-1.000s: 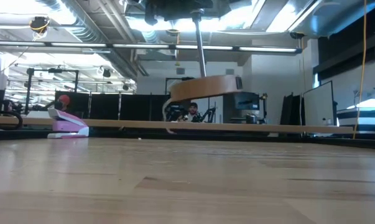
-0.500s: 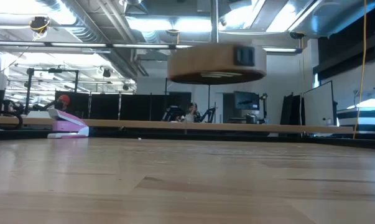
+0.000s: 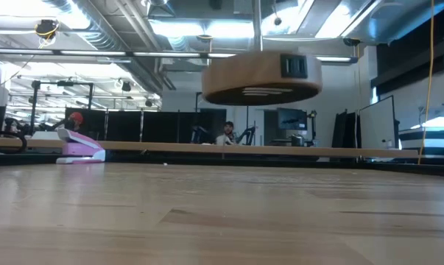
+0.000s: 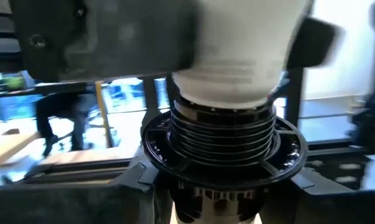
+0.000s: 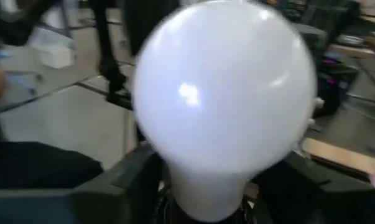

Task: Screw lightbulb
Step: Remove the white lightbulb from the brown lamp

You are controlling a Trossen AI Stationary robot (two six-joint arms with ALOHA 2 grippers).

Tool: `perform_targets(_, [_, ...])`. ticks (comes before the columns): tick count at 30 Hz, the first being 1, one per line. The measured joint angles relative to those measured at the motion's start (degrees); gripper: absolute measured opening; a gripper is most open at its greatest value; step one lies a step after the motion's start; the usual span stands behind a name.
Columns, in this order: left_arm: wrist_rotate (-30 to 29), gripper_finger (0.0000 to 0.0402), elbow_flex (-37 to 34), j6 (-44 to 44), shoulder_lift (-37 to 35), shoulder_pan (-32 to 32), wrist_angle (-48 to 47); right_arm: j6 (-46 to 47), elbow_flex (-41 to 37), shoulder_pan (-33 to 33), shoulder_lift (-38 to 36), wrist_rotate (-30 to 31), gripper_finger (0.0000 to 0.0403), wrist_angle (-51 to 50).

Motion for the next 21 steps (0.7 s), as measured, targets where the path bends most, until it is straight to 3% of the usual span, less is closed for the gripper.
perform_targets(4, [-6.3,0.0153,0.0,-0.2,0.0,-0.3,-0.1,0.0,0.0,0.0,-1.1,6.4,0.0300,-3.0])
perform_targets(9, [-14.0,0.0153,0.0,-0.2,0.0,-0.9,-0.1,-0.2,0.0,0.0,-5.4,15.8,0.0356,-10.1])
perform_targets(18, [-27.5,0.0153,0.0,-1.3,0.0,-0.9,0.0,-0.3,0.0,0.0,-14.9,33.6,0.0373,-25.6])
perform_targets(21, [-33.2,0.0153,0.0,-1.3,0.0,-0.8,0.4,-0.1,0.0,-0.1,-15.8,36.9,0.0373,-27.8])
